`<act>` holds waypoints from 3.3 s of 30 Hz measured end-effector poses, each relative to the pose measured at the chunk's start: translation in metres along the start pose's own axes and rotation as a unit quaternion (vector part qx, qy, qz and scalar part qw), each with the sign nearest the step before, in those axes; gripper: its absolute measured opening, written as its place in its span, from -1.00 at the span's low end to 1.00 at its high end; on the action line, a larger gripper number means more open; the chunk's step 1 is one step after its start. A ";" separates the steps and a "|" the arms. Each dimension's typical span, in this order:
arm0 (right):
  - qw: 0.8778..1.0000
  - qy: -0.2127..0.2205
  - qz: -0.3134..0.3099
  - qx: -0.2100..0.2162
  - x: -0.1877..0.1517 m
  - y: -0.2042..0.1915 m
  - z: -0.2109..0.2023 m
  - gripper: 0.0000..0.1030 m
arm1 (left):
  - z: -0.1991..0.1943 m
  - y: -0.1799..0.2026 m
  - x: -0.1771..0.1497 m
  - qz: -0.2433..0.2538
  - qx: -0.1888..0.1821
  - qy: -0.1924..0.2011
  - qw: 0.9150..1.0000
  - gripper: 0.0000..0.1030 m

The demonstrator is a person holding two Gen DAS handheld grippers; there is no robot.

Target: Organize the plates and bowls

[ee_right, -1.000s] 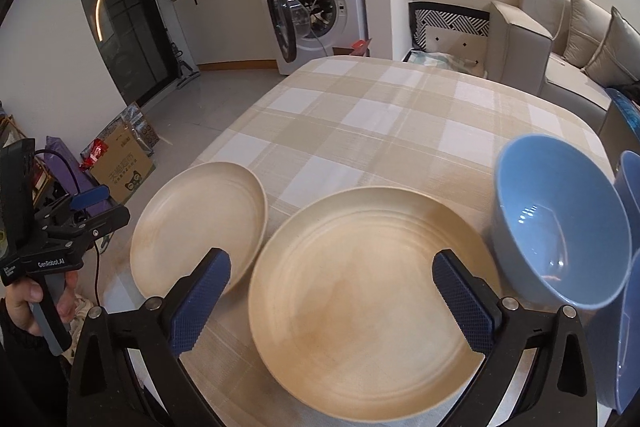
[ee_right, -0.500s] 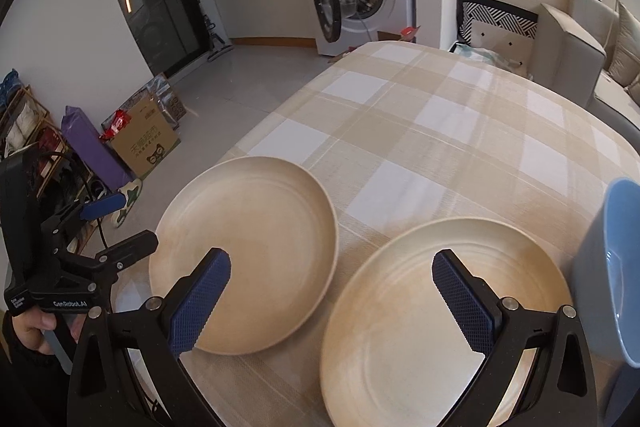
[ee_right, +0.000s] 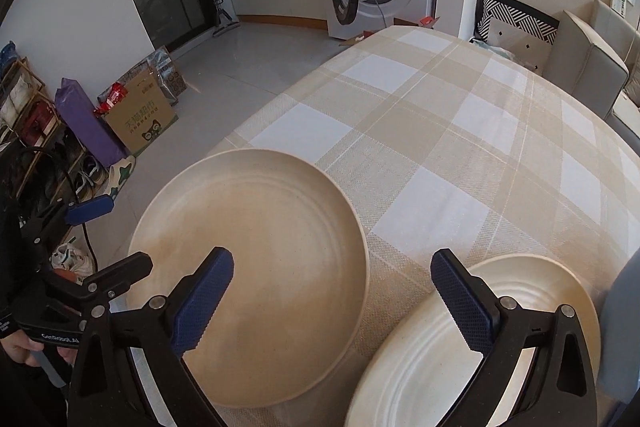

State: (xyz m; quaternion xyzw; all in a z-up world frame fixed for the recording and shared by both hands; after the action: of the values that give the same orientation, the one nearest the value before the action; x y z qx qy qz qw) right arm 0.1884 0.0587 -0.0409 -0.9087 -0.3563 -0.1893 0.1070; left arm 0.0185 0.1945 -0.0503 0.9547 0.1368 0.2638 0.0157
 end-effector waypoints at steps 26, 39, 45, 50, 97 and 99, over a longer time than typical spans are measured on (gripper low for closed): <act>0.999 -0.030 -0.004 0.030 -0.006 -0.005 0.022 0.36 | 0.020 0.007 -0.003 -0.001 -0.001 -0.025 1.000 0.99; 0.999 -0.028 -0.005 0.032 -0.009 -0.006 0.020 0.30 | 0.023 0.010 -0.003 0.003 0.000 -0.035 0.999 0.49; 0.999 -0.027 -0.005 0.029 -0.009 -0.006 0.019 0.24 | 0.024 0.011 -0.004 0.005 -0.013 -0.041 0.999 0.03; 0.999 -0.027 -0.006 0.022 -0.011 -0.006 0.018 0.09 | 0.023 0.014 -0.005 0.009 -0.015 -0.041 0.999 -0.11; 0.999 -0.030 0.014 0.038 -0.015 -0.004 0.017 -0.48 | 0.018 -0.002 -0.006 -0.009 0.002 -0.050 0.999 -0.17; 0.999 -0.030 0.011 0.037 -0.016 -0.005 0.018 -0.49 | 0.018 -0.002 -0.007 -0.008 0.000 -0.048 0.999 -0.17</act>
State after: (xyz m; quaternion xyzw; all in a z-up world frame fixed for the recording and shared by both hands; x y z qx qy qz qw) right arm 0.1794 0.0586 -0.0634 -0.9133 -0.3556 -0.1478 0.1322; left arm 0.0217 0.1952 -0.0690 0.9652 0.1437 0.2170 0.0240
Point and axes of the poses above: each gripper's, at about its wrist camera, not at the fingertips, and z roughly the way its jaws point, y to its right, x to its top, the point moved 1 cm from there along z, roughly the way its jaws point, and after that the axes turned 8 degrees about -y, right-handed, at the moved point
